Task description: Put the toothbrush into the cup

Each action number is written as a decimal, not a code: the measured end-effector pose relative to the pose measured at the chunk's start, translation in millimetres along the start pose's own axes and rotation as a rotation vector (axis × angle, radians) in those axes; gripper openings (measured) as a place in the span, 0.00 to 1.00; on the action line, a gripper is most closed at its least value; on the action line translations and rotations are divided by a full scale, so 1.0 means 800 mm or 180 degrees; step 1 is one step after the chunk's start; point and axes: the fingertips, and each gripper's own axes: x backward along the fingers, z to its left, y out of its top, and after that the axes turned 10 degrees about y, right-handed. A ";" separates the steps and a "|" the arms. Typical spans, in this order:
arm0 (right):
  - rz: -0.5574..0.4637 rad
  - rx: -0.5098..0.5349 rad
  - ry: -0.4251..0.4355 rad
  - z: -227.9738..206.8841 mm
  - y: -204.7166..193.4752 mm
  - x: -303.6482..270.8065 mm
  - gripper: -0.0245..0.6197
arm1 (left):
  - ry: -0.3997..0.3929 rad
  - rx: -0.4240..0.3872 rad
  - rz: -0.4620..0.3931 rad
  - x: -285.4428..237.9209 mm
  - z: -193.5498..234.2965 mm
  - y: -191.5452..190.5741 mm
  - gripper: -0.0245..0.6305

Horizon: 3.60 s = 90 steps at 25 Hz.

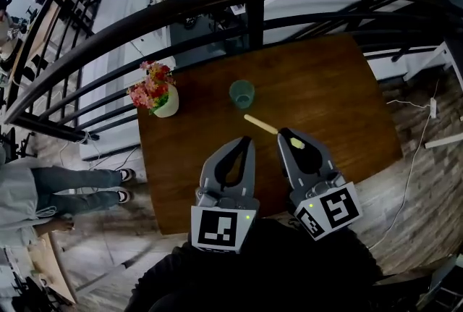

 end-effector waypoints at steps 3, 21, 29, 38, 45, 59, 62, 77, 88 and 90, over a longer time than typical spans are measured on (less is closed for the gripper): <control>0.0098 -0.0057 0.0024 -0.015 -0.010 -0.012 0.07 | 0.0061 0.0051 0.0086 -0.015 0.006 -0.008 0.05; 0.0679 -0.0016 0.0056 -0.107 -0.078 -0.146 0.07 | 0.0311 0.0400 0.0639 -0.138 0.084 -0.084 0.05; 0.0931 -0.0123 0.0078 -0.115 -0.110 -0.187 0.07 | 0.0409 0.0577 0.0961 -0.152 0.114 -0.118 0.05; 0.1067 -0.0206 0.0165 -0.117 -0.154 -0.218 0.08 | 0.0453 0.0646 0.1136 -0.168 0.135 -0.158 0.05; 0.1104 -0.0268 0.0284 -0.111 -0.173 -0.233 0.23 | 0.0507 0.0689 0.1212 -0.172 0.148 -0.175 0.05; 0.0943 -0.0091 0.0209 -0.106 -0.143 -0.216 0.29 | 0.0436 0.0627 0.1051 -0.157 0.134 -0.151 0.05; 0.0835 -0.0031 0.0179 -0.101 -0.127 -0.206 0.29 | 0.0425 0.0601 0.0954 -0.148 0.128 -0.138 0.05; 0.0309 0.0188 0.0207 -0.023 -0.035 -0.107 0.17 | 0.0357 0.0343 0.0349 -0.066 0.081 -0.044 0.05; -0.0022 0.0250 0.0192 0.023 -0.001 -0.073 0.04 | 0.0388 0.0043 -0.0120 -0.016 0.082 0.004 0.05; -0.0057 0.0239 0.0187 0.027 0.004 -0.071 0.04 | 0.0377 0.0016 -0.0159 -0.011 0.082 0.008 0.05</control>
